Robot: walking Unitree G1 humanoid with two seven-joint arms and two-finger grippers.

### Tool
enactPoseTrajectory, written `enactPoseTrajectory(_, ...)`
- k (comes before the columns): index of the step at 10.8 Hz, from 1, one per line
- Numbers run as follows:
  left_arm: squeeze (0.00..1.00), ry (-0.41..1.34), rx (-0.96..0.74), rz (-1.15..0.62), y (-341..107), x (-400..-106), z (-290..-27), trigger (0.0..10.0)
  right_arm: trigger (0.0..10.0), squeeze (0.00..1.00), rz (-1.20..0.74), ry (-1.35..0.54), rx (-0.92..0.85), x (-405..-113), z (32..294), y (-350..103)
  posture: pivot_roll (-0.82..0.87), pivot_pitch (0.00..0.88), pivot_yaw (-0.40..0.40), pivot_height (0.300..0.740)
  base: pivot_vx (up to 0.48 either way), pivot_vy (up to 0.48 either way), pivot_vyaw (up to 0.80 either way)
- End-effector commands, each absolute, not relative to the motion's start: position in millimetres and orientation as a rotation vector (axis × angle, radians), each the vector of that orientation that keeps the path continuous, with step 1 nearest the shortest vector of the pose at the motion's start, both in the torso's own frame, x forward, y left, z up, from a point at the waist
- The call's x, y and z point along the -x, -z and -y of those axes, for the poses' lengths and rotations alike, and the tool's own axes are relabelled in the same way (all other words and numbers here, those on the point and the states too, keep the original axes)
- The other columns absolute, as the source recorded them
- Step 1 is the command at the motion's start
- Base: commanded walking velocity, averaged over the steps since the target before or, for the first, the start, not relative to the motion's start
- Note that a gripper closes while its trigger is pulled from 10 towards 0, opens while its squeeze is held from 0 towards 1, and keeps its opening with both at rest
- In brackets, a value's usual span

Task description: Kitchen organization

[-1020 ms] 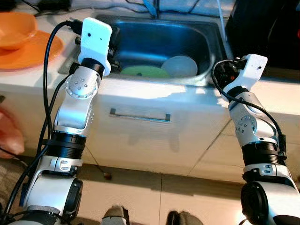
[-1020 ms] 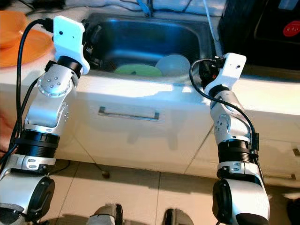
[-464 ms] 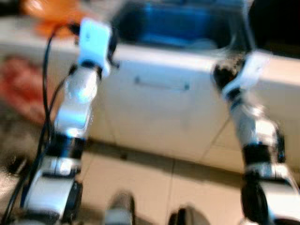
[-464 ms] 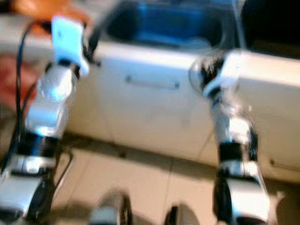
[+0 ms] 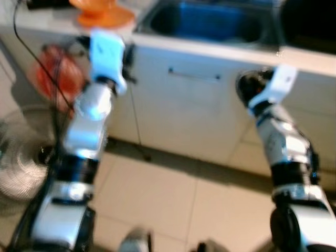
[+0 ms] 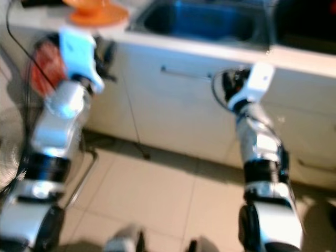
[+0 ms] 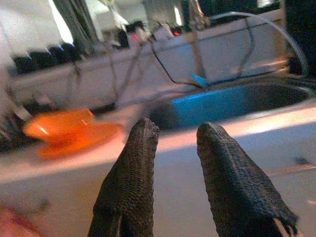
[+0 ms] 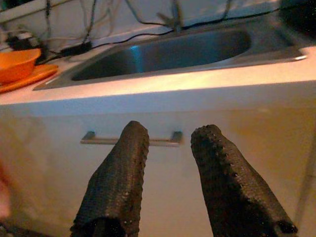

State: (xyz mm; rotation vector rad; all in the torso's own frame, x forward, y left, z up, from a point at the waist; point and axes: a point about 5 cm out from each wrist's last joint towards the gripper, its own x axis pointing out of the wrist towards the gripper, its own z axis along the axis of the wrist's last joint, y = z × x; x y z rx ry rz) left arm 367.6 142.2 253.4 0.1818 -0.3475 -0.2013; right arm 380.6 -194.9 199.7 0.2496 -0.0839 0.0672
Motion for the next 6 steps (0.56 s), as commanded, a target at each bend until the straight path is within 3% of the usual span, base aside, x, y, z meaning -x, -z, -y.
enactPoseTrajectory(1,0.0,0.178,-0.112,0.283,-235.8,-369.5,-153.6,10.0,10.0,0.0,0.085,-0.081,-0.247,-381.6,192.2,-199.2,0.05,0.128,-0.018,0.723,0.0,0.0,0.0)
enactPoseTrajectory(2,0.0,0.161,-0.083,0.225,-213.7,-369.8,-159.6,10.0,10.0,0.0,0.057,-0.071,-0.248,-381.3,193.5,-189.7,0.05,0.125,-0.018,0.723,0.0,0.0,0.0)
enactPoseTrajectory(4,0.0,0.101,-0.056,-0.042,-128.7,-358.7,-179.9,10.0,10.0,0.0,-0.136,-0.044,-0.2,-369.7,198.5,-127.8,0.05,0.116,-0.02,0.723,0.0,0.0,0.0)
enactPoseTrajectory(6,0.0,0.084,-0.046,-0.276,-61.3,-331.7,-187.1,10.0,10.0,0.0,-0.338,-0.02,-0.178,-341.7,203.5,-64.9,0.05,0.113,-0.022,0.723,0.0,0.0,0.0)
